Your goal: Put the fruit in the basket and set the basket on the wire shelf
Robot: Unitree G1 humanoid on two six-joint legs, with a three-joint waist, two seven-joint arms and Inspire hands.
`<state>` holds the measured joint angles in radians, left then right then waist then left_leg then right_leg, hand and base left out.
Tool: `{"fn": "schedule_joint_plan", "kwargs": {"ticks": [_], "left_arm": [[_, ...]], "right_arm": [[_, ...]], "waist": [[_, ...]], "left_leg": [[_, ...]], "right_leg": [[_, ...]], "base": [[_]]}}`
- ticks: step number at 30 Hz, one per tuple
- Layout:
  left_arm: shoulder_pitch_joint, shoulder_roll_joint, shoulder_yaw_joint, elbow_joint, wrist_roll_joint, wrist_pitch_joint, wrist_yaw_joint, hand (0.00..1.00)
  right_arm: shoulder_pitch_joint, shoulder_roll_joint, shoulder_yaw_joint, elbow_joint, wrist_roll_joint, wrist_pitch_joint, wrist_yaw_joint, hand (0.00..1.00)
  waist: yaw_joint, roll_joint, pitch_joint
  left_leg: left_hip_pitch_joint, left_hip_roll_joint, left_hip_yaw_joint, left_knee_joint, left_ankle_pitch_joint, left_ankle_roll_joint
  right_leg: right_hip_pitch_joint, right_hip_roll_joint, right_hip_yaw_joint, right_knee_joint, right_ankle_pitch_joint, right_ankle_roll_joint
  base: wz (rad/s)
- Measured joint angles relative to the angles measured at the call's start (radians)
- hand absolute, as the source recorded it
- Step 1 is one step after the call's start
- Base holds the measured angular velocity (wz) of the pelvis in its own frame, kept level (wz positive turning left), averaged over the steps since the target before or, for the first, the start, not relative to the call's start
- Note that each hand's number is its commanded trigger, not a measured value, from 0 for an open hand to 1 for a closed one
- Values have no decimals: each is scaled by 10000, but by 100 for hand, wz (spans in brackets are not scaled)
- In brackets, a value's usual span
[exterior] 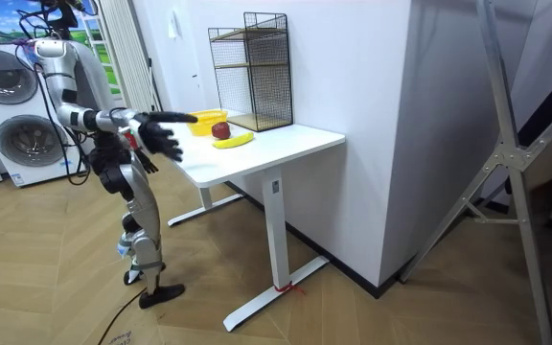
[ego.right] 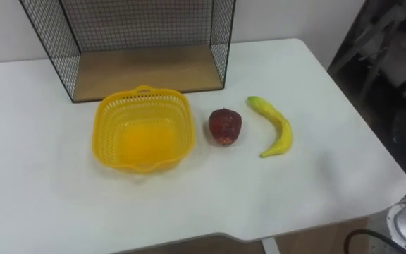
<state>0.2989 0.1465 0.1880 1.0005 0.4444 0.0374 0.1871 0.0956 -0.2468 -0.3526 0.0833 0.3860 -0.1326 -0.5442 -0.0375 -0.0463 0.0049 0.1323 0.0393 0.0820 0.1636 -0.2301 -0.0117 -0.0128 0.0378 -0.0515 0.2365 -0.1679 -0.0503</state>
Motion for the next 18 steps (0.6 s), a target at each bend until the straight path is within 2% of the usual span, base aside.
{"fn": "schedule_joint_plan", "kwargs": {"ticks": [7,18], "left_arm": [[-13,55,-72,-21,8,-11,-20,0],[-129,246,-501,5,-1,-38,-62,0]], "right_arm": [[-212,-199,980,-4,-467,32,1497,0],[-398,-603,1819,673,-1164,32,3222,0]], "waist": [[183,-170,6],[483,-162,15]], "left_leg": [[19,8,18,1,0,0],[15,24,-36,11,0,0]], "right_leg": [[124,-13,-31,-24,9,-2],[366,-21,-191,-330,181,26]], "base": [[1],[4]]}}
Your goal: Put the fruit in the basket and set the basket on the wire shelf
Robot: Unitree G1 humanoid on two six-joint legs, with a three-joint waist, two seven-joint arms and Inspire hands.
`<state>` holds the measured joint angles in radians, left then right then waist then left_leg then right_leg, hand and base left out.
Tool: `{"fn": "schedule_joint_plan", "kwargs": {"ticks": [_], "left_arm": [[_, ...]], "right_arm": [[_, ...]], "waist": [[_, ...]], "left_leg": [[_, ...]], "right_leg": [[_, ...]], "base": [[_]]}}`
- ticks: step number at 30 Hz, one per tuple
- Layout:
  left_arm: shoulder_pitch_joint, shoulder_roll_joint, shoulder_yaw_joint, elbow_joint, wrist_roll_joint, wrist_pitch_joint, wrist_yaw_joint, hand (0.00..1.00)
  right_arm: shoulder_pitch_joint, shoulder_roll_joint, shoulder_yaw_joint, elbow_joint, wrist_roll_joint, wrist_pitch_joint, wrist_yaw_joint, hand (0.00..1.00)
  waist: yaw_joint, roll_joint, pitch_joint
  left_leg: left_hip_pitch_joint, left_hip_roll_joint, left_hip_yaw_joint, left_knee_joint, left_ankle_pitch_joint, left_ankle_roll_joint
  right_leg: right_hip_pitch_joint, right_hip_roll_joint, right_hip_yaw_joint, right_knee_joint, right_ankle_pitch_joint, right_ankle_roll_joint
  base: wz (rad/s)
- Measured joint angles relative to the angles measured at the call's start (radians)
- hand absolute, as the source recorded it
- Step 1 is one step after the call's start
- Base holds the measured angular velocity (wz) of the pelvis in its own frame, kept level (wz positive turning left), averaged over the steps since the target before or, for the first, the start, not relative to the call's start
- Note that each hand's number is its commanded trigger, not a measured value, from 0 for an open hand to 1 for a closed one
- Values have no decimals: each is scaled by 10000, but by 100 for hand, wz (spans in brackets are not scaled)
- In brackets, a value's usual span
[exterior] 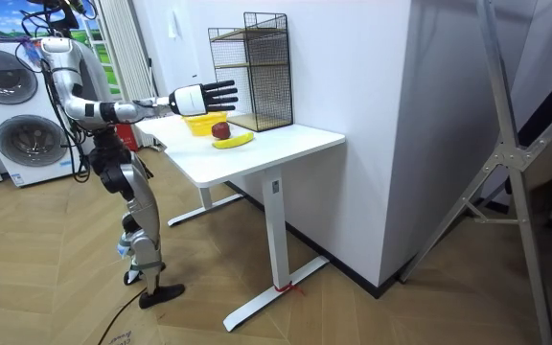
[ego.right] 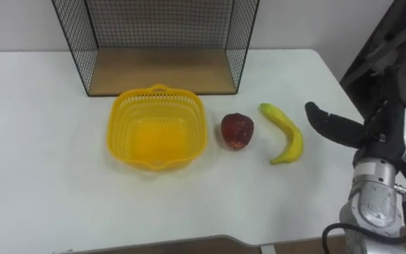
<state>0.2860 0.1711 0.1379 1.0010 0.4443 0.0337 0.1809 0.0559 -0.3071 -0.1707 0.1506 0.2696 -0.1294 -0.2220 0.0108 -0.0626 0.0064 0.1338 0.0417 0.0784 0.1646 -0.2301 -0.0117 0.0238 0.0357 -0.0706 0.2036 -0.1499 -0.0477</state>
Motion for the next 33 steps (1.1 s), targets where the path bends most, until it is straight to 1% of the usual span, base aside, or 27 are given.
{"fn": "schedule_joint_plan", "kwargs": {"ticks": [5,7,9,11,13,17,20,21,22,24,26,30,32,33], "left_arm": [[-56,32,-100,5,8,0,-267,0],[-105,38,-192,32,11,1,-391,0],[-142,37,-270,31,20,1,-472,0],[-141,41,-245,30,24,3,-597,0],[-135,47,-246,28,20,17,-668,0],[-133,56,-252,29,18,35,-669,0],[-129,59,-251,33,20,44,-666,0],[-129,64,-251,33,20,50,-662,0],[-145,64,-252,34,19,55,-661,0],[-142,72,-269,37,19,70,-664,0],[-147,99,-396,44,20,112,-673,0],[-211,108,-451,38,28,114,-769,0],[-229,107,-454,32,30,121,-768,0],[-226,113,-453,32,32,152,-768,0]], "right_arm": [[-179,-21,242,17,-371,0,448,0],[-320,-66,334,16,-498,0,665,0],[-488,-195,404,16,-795,0,976,0],[-584,-248,402,15,-1086,0,1152,0],[-587,-353,404,18,-1326,7,1329,0],[-587,-397,404,26,-1567,36,1478,0],[-587,-397,410,89,-1598,226,1606,0],[-589,-397,412,174,-1608,227,1695,0],[-633,-397,425,301,-1607,244,1798,0],[-779,-397,574,327,-1611,412,1814,0],[-883,-397,731,327,-1609,431,1828,0],[-994,-400,1100,326,-1551,440,1975,0],[-994,-400,1164,326,-1552,485,2204,0],[-998,-400,1191,325,-1551,573,2286,0]], "waist": [[3,8,8],[5,6,8],[24,-23,7],[49,-48,3],[148,-74,11],[214,-115,11],[258,-173,17],[254,-206,24],[266,-233,20],[272,-248,12],[261,-254,8],[401,-275,-13],[476,-276,-14],[493,-275,-15]], "left_leg": [[-23,4,-13,-1,0,0],[-20,4,-12,-3,0,0],[-22,4,-10,-5,0,0],[-20,4,-7,-3,0,0],[-19,4,-8,-3,0,0],[-21,5,-18,-3,0,0],[-39,5,-69,-2,0,0],[-42,4,-80,-3,0,0],[-54,4,-89,0,0,0],[-76,4,-95,3,0,0],[-78,6,-101,4,1,1],[-83,8,-115,17,1,1],[-88,8,-127,17,1,1],[-91,6,-148,17,1,1]], "right_leg": [[10,-20,-124,-14,1,0],[11,-12,-116,-10,1,0],[9,-7,-121,-10,1,-1],[6,-10,-121,-10,1,-1],[6,-11,-123,-10,1,0],[7,-18,-134,-10,1,-1],[-1,-18,-129,-11,1,-1],[-6,-19,-124,-11,0,-1],[-11,-18,-135,-9,1,-1],[-38,-18,-130,-6,4,-7],[-36,-14,-133,-9,6,-10],[-33,-17,-168,-10,10,-17],[-30,-25,-207,-11,13,-18],[-23,-31,-232,-11,13,-18]], "base": [[2],[0],[0],[0],[0],[0],[2],[4],[0],[0],[0],[0],[2],[6]]}}
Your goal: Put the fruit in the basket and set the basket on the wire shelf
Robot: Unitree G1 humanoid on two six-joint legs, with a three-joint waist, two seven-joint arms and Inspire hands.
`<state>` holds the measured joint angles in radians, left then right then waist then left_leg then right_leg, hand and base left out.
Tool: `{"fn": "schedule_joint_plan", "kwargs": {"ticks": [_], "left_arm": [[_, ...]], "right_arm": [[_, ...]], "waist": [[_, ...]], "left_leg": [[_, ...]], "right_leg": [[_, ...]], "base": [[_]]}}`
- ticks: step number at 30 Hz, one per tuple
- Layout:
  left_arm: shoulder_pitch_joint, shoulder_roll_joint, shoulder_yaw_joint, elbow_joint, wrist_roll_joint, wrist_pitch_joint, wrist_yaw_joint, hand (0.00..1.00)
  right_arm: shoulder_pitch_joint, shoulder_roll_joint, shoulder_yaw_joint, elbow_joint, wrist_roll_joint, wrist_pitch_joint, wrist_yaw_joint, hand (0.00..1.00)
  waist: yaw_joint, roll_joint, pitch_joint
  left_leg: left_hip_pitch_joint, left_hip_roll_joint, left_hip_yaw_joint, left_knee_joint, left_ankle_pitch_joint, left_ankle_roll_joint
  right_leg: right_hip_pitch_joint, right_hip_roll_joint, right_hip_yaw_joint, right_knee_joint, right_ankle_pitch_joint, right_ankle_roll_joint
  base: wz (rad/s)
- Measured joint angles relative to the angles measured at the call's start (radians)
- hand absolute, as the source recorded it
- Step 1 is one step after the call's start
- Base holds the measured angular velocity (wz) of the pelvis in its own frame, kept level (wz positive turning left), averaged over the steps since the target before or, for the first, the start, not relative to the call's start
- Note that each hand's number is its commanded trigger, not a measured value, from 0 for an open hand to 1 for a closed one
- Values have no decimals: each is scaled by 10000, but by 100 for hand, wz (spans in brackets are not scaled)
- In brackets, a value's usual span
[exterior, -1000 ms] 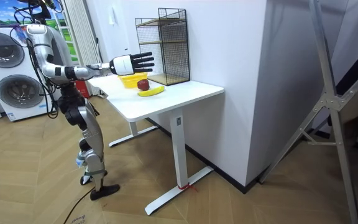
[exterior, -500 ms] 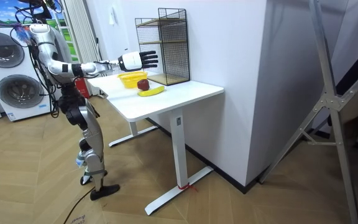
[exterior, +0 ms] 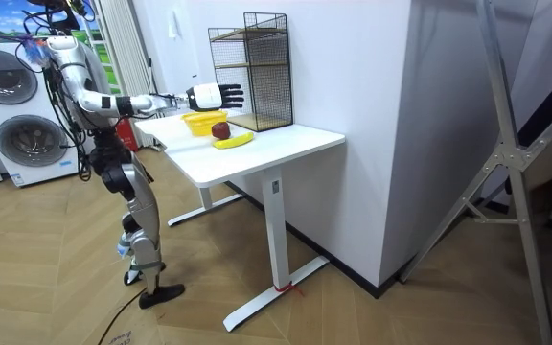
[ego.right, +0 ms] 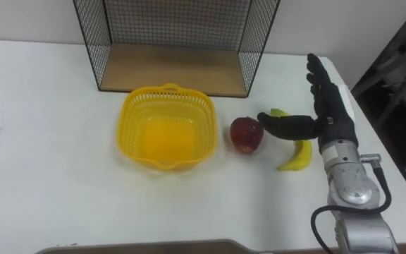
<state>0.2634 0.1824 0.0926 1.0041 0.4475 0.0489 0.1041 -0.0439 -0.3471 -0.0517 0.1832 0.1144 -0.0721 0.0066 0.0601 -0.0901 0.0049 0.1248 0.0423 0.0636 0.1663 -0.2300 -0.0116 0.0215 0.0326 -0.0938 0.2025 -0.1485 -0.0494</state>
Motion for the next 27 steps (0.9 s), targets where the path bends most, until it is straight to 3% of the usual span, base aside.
{"fn": "schedule_joint_plan", "kwargs": {"ticks": [7,10,27], "left_arm": [[28,7,-194,-20,80,189,1,0],[-25,15,-371,-13,68,187,19,0],[-333,28,-385,154,81,168,155,0]], "right_arm": [[-233,0,24,8,41,100,266,0],[-265,1,207,6,44,100,329,0],[-346,14,597,84,39,98,841,0]], "waist": [[13,162,-41],[13,286,-6],[-10,320,-37]], "left_leg": [[-35,-7,-97,24,1,1],[59,-5,-103,21,1,2],[54,-4,-61,21,3,4]], "right_leg": [[12,-41,-137,8,14,-10],[122,-44,-125,-9,11,-9],[152,-60,-188,-9,10,-9]], "base": [[5],[0],[0]]}}
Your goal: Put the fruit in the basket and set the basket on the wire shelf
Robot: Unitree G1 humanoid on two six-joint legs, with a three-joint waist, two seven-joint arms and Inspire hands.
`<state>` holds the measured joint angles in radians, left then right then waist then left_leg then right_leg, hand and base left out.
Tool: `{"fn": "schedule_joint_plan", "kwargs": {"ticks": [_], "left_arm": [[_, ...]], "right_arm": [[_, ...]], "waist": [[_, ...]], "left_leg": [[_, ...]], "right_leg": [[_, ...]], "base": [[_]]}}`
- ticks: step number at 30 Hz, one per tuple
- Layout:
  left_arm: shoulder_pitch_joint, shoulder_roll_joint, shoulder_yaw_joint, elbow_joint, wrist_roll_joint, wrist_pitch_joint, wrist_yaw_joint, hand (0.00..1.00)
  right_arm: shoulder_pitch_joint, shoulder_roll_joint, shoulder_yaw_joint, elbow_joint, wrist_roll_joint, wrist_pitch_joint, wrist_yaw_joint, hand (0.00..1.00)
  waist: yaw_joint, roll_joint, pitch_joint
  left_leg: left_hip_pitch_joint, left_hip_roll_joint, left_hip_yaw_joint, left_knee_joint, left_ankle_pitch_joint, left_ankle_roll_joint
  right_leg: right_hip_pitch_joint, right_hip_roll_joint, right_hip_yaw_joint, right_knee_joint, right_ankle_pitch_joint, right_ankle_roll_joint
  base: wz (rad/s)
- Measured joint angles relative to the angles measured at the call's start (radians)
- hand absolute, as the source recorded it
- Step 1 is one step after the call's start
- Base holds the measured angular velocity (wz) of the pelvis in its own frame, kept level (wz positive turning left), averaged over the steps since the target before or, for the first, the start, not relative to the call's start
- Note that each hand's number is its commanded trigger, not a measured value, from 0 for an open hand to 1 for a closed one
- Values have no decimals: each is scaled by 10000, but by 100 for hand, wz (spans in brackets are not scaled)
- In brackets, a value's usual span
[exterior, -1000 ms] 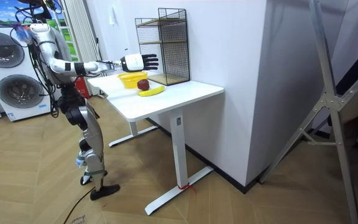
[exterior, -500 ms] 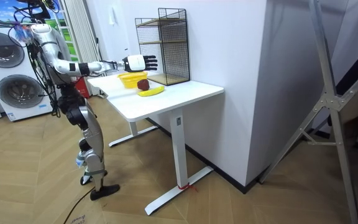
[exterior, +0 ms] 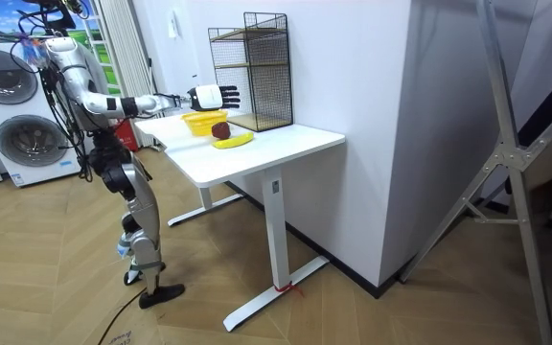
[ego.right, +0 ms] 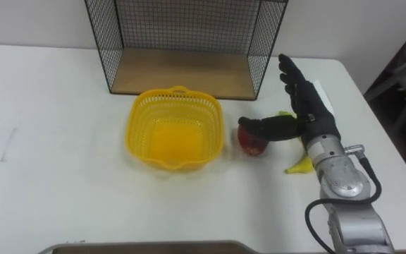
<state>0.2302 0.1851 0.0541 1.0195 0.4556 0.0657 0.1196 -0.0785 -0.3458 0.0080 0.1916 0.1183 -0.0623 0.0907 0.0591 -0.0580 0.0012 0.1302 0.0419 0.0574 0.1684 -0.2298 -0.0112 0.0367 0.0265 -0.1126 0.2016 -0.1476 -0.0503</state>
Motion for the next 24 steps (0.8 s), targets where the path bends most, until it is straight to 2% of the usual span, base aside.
{"fn": "schedule_joint_plan", "kwargs": {"ticks": [5,9,16,19,24], "left_arm": [[-35,92,0,-2,87,-4,-18,0],[-70,161,-2,-3,179,-13,-20,0],[-196,176,4,1,176,-21,-22,0],[-195,186,10,2,175,-19,-22,0],[-193,186,10,1,168,-19,-30,0]], "right_arm": [[1,0,297,360,-64,7,349,0],[1,1,583,1021,-147,36,685,0],[-3,1,583,1774,-501,78,789,0],[-2,1,580,1958,-671,198,969,0],[-2,1,580,1983,-877,203,1105,0]], "waist": [[26,-55,15],[116,-141,-4],[275,-172,16],[277,-168,62],[277,-173,62]], "left_leg": [[-33,-5,7,-6,7,10],[-110,-7,-31,0,9,11],[-129,-5,-60,-6,9,11],[-136,-7,-57,-6,9,11],[-126,-7,-60,-5,9,11]], "right_leg": [[-4,-9,-26,-47,0,2],[-23,-3,-58,-154,22,13],[-14,-8,-124,-174,23,14],[-18,-11,-154,-185,23,15],[2,-12,-154,-209,23,15]], "base": [[1],[0],[1],[0],[0]]}}
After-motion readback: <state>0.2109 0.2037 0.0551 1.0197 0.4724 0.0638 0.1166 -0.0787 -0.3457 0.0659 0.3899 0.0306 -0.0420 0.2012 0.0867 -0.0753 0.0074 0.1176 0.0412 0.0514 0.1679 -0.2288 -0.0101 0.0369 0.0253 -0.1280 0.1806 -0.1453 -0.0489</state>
